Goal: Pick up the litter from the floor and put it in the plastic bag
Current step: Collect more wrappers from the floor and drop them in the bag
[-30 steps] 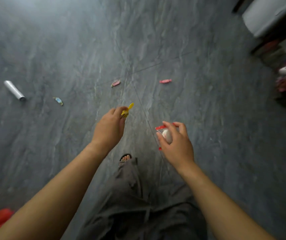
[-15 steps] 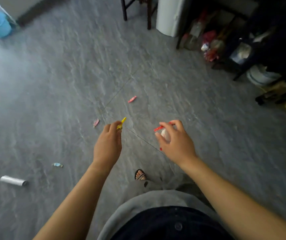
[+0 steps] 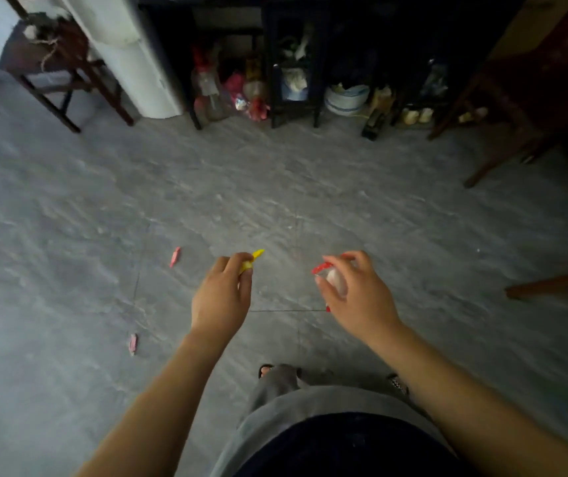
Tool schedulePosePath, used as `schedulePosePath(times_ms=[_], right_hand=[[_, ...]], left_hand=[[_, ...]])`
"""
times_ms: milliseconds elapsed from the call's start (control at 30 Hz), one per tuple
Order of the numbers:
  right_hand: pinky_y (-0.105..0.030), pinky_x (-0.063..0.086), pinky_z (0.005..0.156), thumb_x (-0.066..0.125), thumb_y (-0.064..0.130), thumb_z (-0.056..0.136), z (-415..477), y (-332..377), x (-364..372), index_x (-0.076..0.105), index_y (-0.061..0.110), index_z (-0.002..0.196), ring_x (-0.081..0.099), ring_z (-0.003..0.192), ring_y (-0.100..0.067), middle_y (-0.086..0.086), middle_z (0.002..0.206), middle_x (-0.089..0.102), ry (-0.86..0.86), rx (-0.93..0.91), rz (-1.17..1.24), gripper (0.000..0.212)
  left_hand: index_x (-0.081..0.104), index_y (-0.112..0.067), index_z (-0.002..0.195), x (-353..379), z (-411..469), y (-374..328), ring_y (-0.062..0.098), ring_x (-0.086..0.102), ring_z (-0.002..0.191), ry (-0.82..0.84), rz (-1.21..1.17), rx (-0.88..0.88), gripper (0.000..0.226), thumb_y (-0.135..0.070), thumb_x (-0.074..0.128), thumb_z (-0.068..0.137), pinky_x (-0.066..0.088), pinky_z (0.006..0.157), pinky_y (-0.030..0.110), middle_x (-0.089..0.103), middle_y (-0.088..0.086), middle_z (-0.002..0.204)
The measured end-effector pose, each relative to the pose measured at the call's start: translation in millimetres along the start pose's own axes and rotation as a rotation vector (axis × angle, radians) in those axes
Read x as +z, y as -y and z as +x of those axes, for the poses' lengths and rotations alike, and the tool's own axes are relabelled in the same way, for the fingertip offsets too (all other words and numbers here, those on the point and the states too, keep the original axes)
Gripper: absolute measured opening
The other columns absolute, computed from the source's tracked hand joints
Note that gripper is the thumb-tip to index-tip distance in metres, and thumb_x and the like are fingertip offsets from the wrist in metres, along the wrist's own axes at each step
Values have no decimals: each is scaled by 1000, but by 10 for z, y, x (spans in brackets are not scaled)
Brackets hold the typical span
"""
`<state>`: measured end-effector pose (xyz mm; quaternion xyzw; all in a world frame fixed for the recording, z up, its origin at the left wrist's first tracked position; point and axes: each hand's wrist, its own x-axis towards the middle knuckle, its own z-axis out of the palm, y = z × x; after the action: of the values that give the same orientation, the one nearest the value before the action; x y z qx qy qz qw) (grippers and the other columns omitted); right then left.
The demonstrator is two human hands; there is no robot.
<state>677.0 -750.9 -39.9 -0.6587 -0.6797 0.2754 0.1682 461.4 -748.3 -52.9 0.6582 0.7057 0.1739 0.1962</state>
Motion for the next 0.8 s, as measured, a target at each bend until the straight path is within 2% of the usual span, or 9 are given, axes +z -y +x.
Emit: schedulePosePath(times_ms=[133, 367, 500, 733, 800], right_hand=[[-31, 52, 69, 55, 40, 87, -272, -686, -537, 53, 25, 121, 58, 93, -20, -1, 126, 42, -133, 119, 57, 37], [-33, 49, 66, 59, 36, 85, -874, -2206, -1655, 56, 23, 116, 60, 88, -25, -3, 123, 45, -364, 284, 93, 33], [-37, 50, 76, 60, 35, 84, -1250, -3007, -2203, 56, 22, 117, 59, 95, -27, -5, 127, 45, -467, 411, 99, 36], [-40, 49, 83, 60, 35, 85, -1883, -4016, -2835, 53, 22, 121, 56, 103, -28, -5, 132, 41, -632, 675, 155, 40], [-45, 52, 80, 60, 35, 84, -1991, -4259, -2996, 54, 22, 120, 58, 101, -29, -5, 130, 41, -710, 720, 202, 39]], left_hand=[[53, -18, 116, 415, 76, -821, 34, 59, 82, 82, 7, 150, 24, -26, 46, 94, 43, 59, 35, 58, 10, 105], [55, -17, 115, 1397, -83, -2767, 29, 59, 80, 193, -75, 378, 23, -23, 48, 94, 41, 60, 31, 60, 8, 106], [57, -20, 114, 1997, -193, -3759, 28, 59, 86, 327, -51, 573, 23, -27, 50, 93, 43, 62, 32, 61, 7, 105], [58, -24, 115, 2692, -331, -5088, 22, 58, 93, 475, -23, 765, 25, -30, 50, 93, 40, 69, 28, 61, 2, 110], [57, -25, 115, 2899, -324, -5398, 23, 58, 92, 518, -3, 820, 25, -30, 50, 92, 41, 69, 29, 61, 2, 109]])
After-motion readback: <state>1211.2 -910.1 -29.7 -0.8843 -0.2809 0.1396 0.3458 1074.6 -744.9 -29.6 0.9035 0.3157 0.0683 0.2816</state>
